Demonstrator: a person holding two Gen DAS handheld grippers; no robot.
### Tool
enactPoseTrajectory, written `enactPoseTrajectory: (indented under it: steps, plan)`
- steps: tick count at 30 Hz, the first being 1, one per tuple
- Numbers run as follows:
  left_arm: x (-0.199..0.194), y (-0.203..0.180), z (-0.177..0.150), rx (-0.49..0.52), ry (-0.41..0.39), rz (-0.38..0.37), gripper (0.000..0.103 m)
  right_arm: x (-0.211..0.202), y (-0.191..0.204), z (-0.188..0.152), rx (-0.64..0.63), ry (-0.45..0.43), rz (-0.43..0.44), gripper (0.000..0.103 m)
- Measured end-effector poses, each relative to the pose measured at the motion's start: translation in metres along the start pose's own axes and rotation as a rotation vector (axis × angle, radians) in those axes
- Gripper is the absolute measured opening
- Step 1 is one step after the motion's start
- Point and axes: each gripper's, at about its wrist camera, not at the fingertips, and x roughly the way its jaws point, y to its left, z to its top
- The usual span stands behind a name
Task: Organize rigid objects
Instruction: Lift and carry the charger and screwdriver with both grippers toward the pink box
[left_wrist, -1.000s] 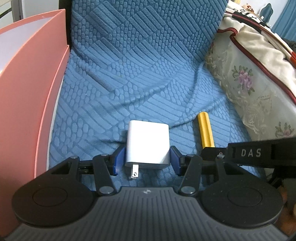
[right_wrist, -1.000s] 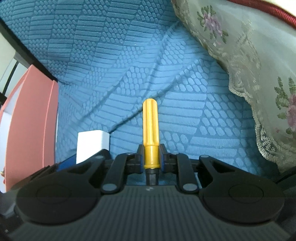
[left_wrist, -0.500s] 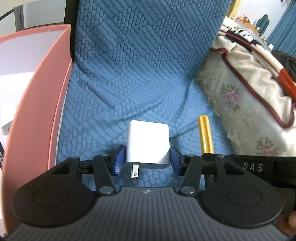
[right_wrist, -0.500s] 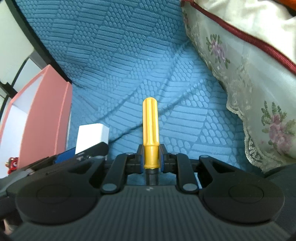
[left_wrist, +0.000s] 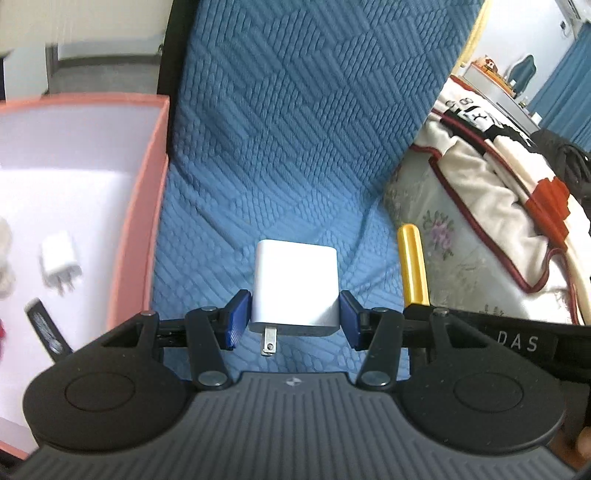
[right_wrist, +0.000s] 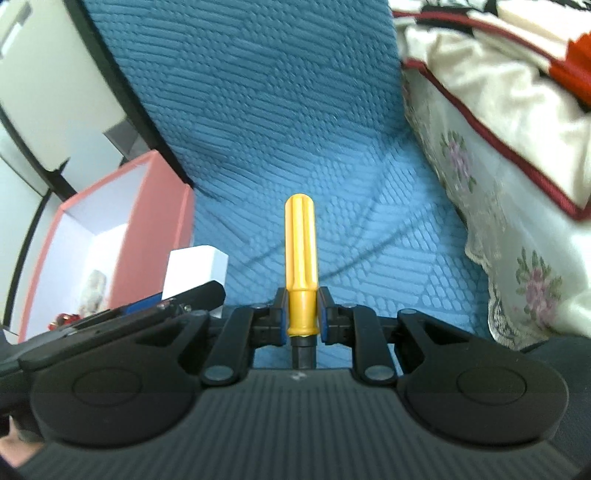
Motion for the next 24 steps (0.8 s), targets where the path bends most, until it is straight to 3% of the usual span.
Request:
enactPoseTrajectory:
  steps: [16,24]
  plan:
    - [-0.108,0.036,0.074,-0.025,-0.15,0.05,0.057,-0.062,0.094,0.053,-0.134,-0.113,0.127,0.02]
    - [-0.145,0.081,0.089,-0.067,-0.199,0.093,0.057,-0.056,0.144,0.062,-0.19,-0.12,0.19,0.02]
